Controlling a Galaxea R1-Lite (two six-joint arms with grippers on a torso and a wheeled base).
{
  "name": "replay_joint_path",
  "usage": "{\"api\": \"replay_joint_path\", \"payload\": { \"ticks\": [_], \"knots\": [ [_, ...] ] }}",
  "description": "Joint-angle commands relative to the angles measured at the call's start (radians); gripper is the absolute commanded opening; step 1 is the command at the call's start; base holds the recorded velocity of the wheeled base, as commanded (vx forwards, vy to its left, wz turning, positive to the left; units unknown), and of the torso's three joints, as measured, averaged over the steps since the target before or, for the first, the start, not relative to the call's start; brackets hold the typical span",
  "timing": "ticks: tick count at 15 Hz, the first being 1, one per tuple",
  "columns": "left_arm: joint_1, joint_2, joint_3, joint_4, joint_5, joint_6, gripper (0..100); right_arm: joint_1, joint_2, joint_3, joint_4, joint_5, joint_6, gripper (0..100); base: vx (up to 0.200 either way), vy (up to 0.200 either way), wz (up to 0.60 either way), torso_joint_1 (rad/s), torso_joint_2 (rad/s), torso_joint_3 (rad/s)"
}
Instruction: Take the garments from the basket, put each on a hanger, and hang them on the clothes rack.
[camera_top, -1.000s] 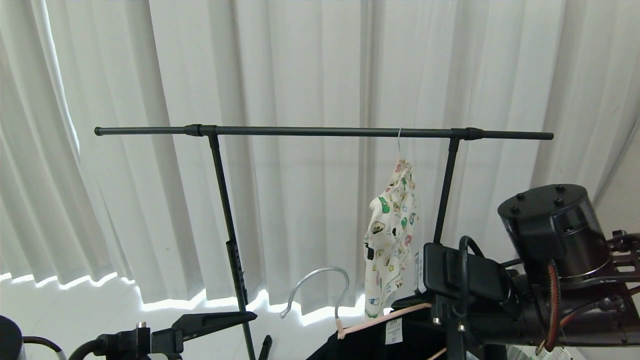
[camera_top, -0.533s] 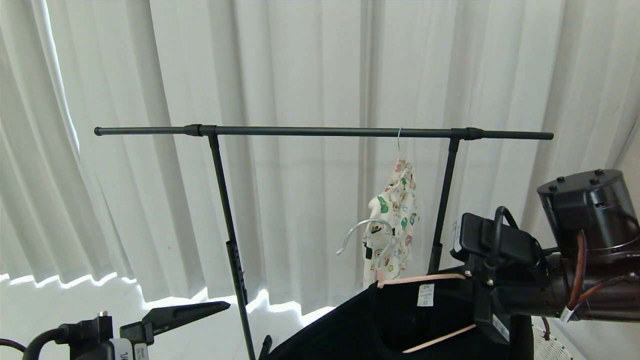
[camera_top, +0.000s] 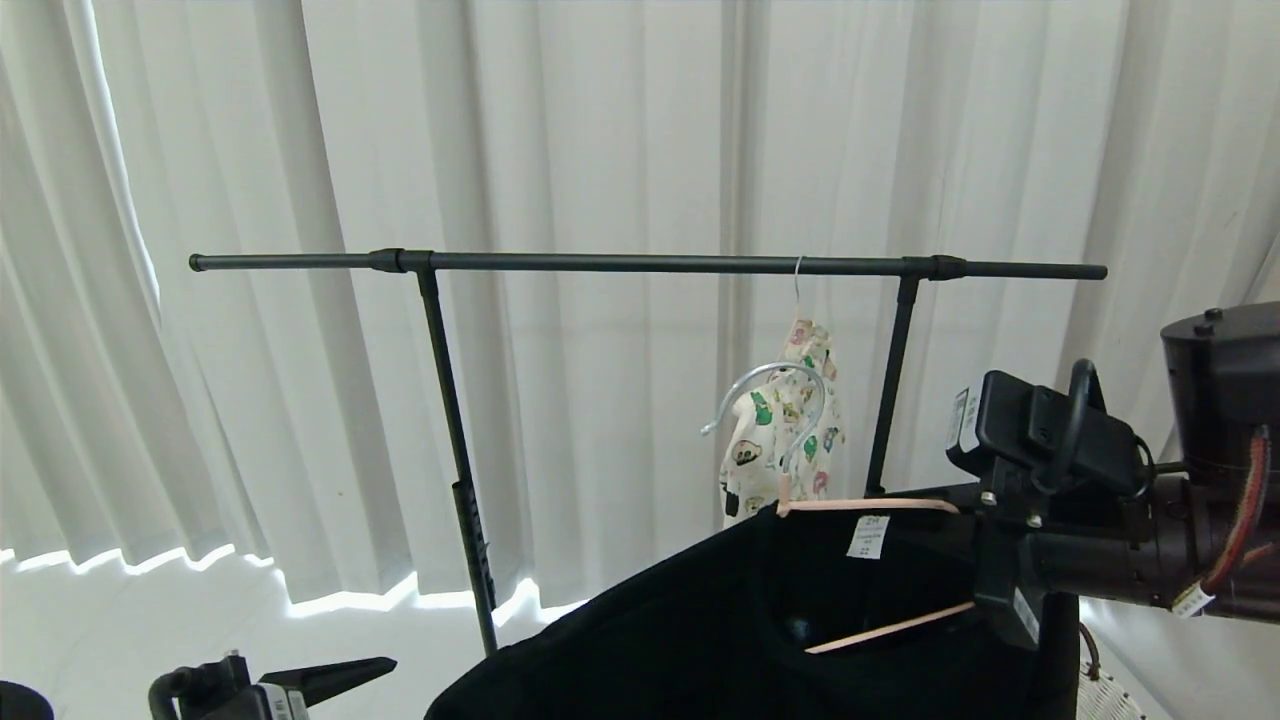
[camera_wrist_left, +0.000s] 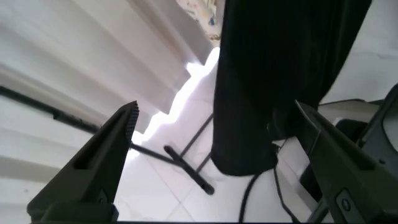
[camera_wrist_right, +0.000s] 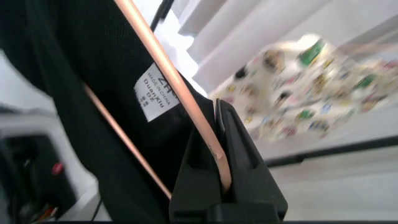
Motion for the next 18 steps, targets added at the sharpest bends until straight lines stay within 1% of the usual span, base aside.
{"api": "replay_joint_path", "payload": {
  "ticks": [1, 3, 4, 5, 6, 8, 11, 12, 13, 14, 16, 18],
  "knots": [
    [0.012, 0.081, -0.026, -0.001, -0.001, -0.009, 100, 0.016, -0.004, 0.001, -0.006, 0.0, 0.0, 0, 0.0, 0.0, 0.0, 0.0, 0.0, 0.0],
    [0.012, 0.11, -0.046, -0.001, -0.001, -0.035, 100, 0.028, -0.009, 0.002, -0.006, -0.002, 0.0, 0, 0.0, 0.0, 0.0, 0.0, 0.0, 0.0],
    [0.014, 0.11, -0.047, -0.001, -0.001, -0.046, 0, 0.03, -0.01, 0.002, -0.006, -0.002, 0.0, 0, 0.0, 0.0, 0.0, 0.0, 0.0, 0.0],
    [0.014, 0.107, -0.047, -0.001, -0.001, -0.063, 0, 0.03, -0.015, 0.002, -0.006, -0.003, 0.0, 0, 0.0, 0.0, 0.0, 0.0, 0.0, 0.0],
    [0.02, 0.104, -0.046, -0.001, 0.002, -0.063, 0, 0.03, -0.017, 0.002, -0.006, -0.014, 0.0, 0, 0.0, 0.0, 0.0, 0.0, 0.0, 0.0],
    [0.066, 0.101, -0.046, -0.001, 0.008, -0.062, 0, 0.019, -0.021, 0.004, -0.006, -0.034, 0.001, 0, 0.0, 0.0, 0.0, 0.0, 0.0, 0.0],
    [0.204, 0.098, -0.052, -0.002, 0.008, -0.06, 0, -0.019, -0.02, 0.005, -0.006, -0.072, 0.001, 0, 0.0, 0.0, 0.0, 0.0, 0.0, 0.0],
    [0.284, 0.101, -0.049, -0.002, 0.008, -0.06, 0, -0.039, -0.017, 0.005, -0.007, -0.084, 0.003, 0, 0.0, 0.0, 0.0, 0.0, 0.0, 0.0],
    [0.333, 0.104, -0.049, -0.002, 0.008, -0.062, 0, -0.05, -0.017, 0.005, -0.007, -0.088, 0.003, 0, 0.0, 0.0, 0.0, 0.0, 0.0, 0.0],
    [0.357, 0.106, -0.05, -0.002, 0.008, -0.062, 0, -0.058, -0.017, 0.005, -0.009, -0.089, 0.005, 0, 0.0, 0.0, 0.0, 0.0, 0.0, 0.0],
    [0.36, 0.101, -0.05, -0.002, 0.008, -0.062, 0, -0.058, -0.012, 0.004, -0.011, -0.107, 0.028, 0, 0.0, 0.0, 0.0, 0.0, 0.0, 0.0],
    [0.353, 0.098, -0.05, -0.002, 0.007, -0.057, 0, -0.058, 0.003, 0.004, -0.027, -0.172, 0.047, 0, 0.0, 0.0, 0.0, 0.0, 0.0, 0.0]
  ]
}}
